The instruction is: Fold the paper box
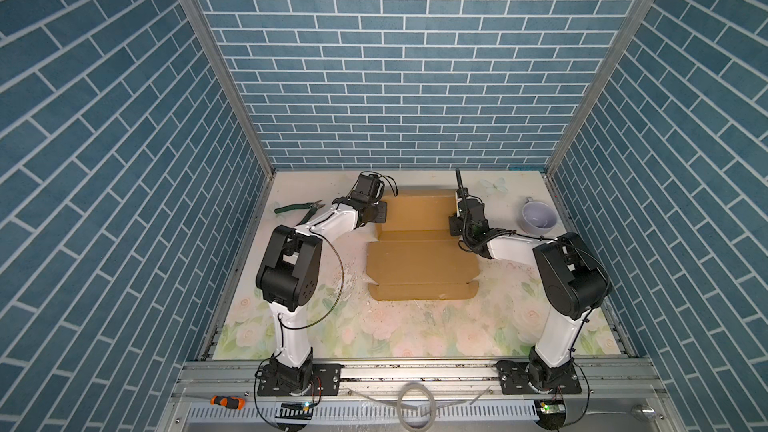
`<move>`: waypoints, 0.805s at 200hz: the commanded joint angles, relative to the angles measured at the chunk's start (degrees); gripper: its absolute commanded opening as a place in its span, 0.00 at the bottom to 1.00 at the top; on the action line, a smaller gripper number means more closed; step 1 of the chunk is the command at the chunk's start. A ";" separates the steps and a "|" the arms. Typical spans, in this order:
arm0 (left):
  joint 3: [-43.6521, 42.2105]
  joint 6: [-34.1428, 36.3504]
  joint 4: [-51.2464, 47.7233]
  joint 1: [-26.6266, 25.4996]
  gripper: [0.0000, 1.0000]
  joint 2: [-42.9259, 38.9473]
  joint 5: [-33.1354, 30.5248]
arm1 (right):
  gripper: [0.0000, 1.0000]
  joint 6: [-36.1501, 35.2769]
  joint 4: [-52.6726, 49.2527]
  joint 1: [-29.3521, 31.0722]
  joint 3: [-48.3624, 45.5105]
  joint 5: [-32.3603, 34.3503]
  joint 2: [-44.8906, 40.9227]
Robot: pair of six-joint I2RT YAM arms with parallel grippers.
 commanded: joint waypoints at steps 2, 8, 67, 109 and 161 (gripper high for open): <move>-1.36 -0.87 -8.11 -0.68 0.00 1.55 2.46 | 0.33 -0.79 -3.60 -0.32 -3.30 -5.02 -2.04; -1.43 -1.07 -7.98 -0.68 0.00 1.71 2.53 | 0.34 -0.57 -3.71 -0.32 -3.80 -5.01 -2.05; -0.69 -1.67 -8.81 -0.68 0.00 2.79 1.94 | 0.41 1.07 -4.06 0.61 -6.43 -2.90 -0.46; 0.18 -1.97 -9.24 -0.69 0.00 2.97 1.93 | 0.47 4.02 -4.34 1.26 -6.78 4.67 1.25; -0.32 -1.98 -9.06 -0.68 0.00 2.53 1.01 | 0.56 6.80 7.40 1.24 -14.94 3.47 -2.59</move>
